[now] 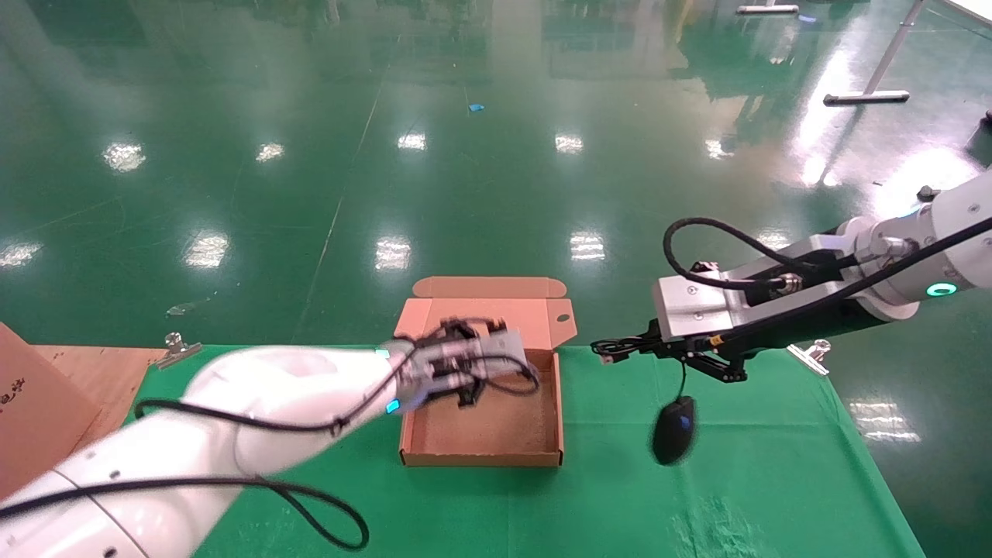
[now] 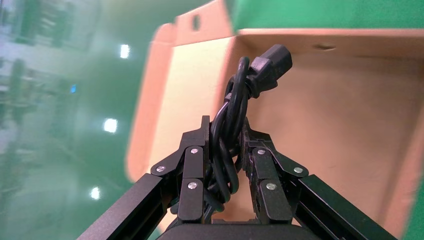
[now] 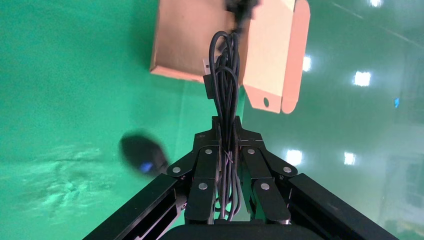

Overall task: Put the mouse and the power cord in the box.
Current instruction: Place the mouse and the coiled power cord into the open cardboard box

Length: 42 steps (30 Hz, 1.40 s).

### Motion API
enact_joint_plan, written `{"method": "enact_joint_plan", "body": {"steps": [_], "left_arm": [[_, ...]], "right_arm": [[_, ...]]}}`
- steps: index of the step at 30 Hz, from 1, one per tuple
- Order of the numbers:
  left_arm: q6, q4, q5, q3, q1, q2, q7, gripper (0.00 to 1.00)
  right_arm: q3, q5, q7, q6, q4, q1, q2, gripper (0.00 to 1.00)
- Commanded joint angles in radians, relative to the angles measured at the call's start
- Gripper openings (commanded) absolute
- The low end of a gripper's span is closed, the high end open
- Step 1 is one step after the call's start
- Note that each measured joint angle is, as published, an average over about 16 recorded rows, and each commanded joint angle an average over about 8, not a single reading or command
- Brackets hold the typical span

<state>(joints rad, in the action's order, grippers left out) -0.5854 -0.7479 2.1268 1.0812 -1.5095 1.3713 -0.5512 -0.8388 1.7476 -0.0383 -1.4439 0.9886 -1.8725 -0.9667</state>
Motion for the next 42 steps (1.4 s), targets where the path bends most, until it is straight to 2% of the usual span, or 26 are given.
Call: {"method": "enact_joint_plan", "body": {"steps": [1, 8, 9, 23, 30, 35, 42], "left_arm": [[0.026, 0.013, -0.036, 0.041, 0.011, 0.001, 0.002, 0.04], [0.076, 0.039, -0.212, 0.115, 0.008, -0.001, 0.075, 0.92], [0.079, 0.045, -0.233, 0.123, 0.005, -0.001, 0.089, 1.00], [0.105, 0.105, -0.452, 0.210, -0.029, -0.001, 0.234, 1.00], [0.132, 0.105, -0.557, 0.197, -0.052, -0.023, 0.306, 1.00], [0.032, 0.052, -0.662, 0.149, -0.091, -0.110, 0.384, 1.00], [-0.185, -0.059, -0.859, 0.046, -0.096, -0.322, 0.530, 1.00]], "right_arm": [[-0.002, 0.004, 0.022, 0.013, -0.028, 0.006, -0.004, 0.00], [-0.011, 0.011, 0.085, 0.040, -0.123, 0.019, -0.038, 0.00], [-0.012, 0.011, 0.092, 0.043, -0.135, 0.020, -0.043, 0.00], [-0.019, 0.007, 0.130, 0.048, -0.230, 0.005, -0.114, 0.00], [-0.027, 0.014, 0.121, 0.062, -0.249, -0.006, -0.173, 0.00], [-0.030, 0.017, 0.117, 0.085, -0.294, -0.021, -0.244, 0.00], [-0.046, 0.024, 0.121, 0.122, -0.364, -0.033, -0.356, 0.00]]}}
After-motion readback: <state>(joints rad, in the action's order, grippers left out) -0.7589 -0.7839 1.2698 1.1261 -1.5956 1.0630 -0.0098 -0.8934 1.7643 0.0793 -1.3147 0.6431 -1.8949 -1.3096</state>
